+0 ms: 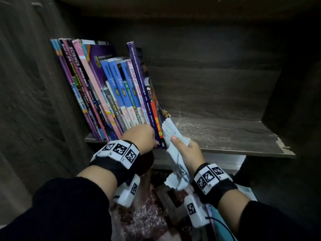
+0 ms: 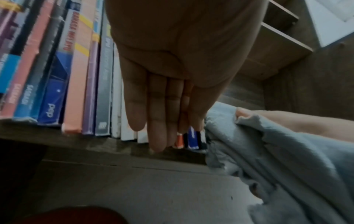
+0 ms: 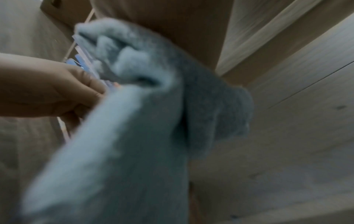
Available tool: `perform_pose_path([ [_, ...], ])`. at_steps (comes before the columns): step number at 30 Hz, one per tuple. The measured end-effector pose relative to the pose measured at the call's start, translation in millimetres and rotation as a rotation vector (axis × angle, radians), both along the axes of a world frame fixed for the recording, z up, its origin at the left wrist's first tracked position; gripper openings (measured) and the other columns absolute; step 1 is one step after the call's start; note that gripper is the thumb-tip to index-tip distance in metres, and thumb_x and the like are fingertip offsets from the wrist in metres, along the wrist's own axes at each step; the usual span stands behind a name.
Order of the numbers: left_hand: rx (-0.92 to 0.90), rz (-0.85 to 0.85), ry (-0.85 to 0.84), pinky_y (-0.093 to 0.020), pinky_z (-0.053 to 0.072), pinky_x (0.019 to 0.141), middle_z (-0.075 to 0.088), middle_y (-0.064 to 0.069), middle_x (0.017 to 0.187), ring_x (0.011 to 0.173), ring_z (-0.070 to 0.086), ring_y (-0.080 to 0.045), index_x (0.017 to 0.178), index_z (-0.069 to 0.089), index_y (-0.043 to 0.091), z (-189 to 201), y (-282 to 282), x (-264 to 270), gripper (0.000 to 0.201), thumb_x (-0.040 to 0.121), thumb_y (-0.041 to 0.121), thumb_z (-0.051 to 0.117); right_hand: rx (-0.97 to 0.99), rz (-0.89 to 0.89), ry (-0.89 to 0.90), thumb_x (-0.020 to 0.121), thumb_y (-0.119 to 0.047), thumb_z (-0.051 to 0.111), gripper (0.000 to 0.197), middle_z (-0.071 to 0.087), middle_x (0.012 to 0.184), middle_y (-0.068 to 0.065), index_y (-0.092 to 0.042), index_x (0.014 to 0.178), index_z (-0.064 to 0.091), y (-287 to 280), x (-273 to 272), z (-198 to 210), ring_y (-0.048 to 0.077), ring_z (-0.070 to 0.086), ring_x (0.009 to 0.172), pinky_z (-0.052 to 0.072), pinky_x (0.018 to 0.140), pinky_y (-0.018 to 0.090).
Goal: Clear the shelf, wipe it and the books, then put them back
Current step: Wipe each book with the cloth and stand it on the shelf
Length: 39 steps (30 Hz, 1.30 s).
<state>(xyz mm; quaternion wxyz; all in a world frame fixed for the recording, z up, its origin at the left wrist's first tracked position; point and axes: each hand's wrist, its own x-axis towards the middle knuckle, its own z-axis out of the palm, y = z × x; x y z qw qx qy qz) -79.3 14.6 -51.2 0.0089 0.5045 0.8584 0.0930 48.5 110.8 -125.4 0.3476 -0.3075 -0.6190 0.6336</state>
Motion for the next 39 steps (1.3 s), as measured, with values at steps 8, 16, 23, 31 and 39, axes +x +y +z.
perform_pose_path([
  [8, -0.288, -0.162, -0.010, -0.035, 0.047, 0.069, 0.065, -0.008, 0.096, 0.086, 0.061, -0.028, 0.097, 0.067, 0.008, -53.0, 34.9, 51.8, 0.021, 0.093, 0.027, 0.058, 0.057, -0.125, -0.366, 0.091, -0.033, 0.063, 0.029, 0.072, 0.089, 0.006, -0.005, 0.099, 0.069, 42.5, 98.7, -51.0, 0.021, 0.067, 0.094, 0.050, 0.090, 0.034],
  [16, -0.306, -0.275, -0.197, -0.030, 0.042, 0.061, 0.069, -0.017, 0.094, 0.075, 0.060, -0.028, 0.092, 0.070, 0.002, -115.8, 80.3, 120.4, 0.018, 0.089, 0.015, 0.058, 0.148, -0.205, -0.943, 0.096, -0.037, 0.050, 0.040, 0.063, 0.124, 0.015, -0.011, 0.125, 0.060, 64.2, 186.6, -109.7, 0.030, 0.057, 0.114, 0.043, 0.091, 0.030],
  [23, -0.296, -0.215, -0.433, -0.034, 0.048, 0.085, 0.067, -0.016, 0.105, 0.105, 0.062, -0.030, 0.099, 0.068, -0.001, -185.7, 91.4, 162.9, 0.022, 0.093, 0.014, 0.054, 0.150, -0.097, -1.185, 0.079, -0.078, 0.035, 0.084, 0.042, 0.148, 0.006, -0.024, 0.142, 0.042, 51.0, 211.9, -183.1, 0.026, 0.040, 0.134, 0.034, 0.108, 0.036],
  [31, -0.153, -0.073, -0.830, -0.032, 0.053, 0.085, 0.072, -0.013, 0.102, 0.095, 0.066, -0.028, 0.100, 0.073, 0.006, -292.7, 76.7, 176.0, 0.041, 0.080, 0.038, 0.058, 0.272, -0.068, -1.185, 0.093, -0.066, 0.020, 0.063, 0.017, 0.160, -0.006, -0.039, 0.150, 0.022, 47.5, 221.7, -213.7, 0.020, 0.017, 0.146, 0.013, 0.119, 0.036],
  [39, -0.016, 0.131, -0.893, -0.037, 0.056, 0.082, 0.063, -0.022, 0.115, 0.098, 0.064, -0.037, 0.125, 0.056, 0.003, -284.1, 95.0, 198.1, 0.033, 0.096, 0.011, 0.043, 0.313, -0.100, -1.179, 0.098, -0.057, 0.017, 0.055, 0.023, 0.158, -0.008, -0.037, 0.149, 0.026, 49.8, 219.0, -221.7, 0.016, 0.020, 0.145, 0.015, 0.118, 0.033],
])
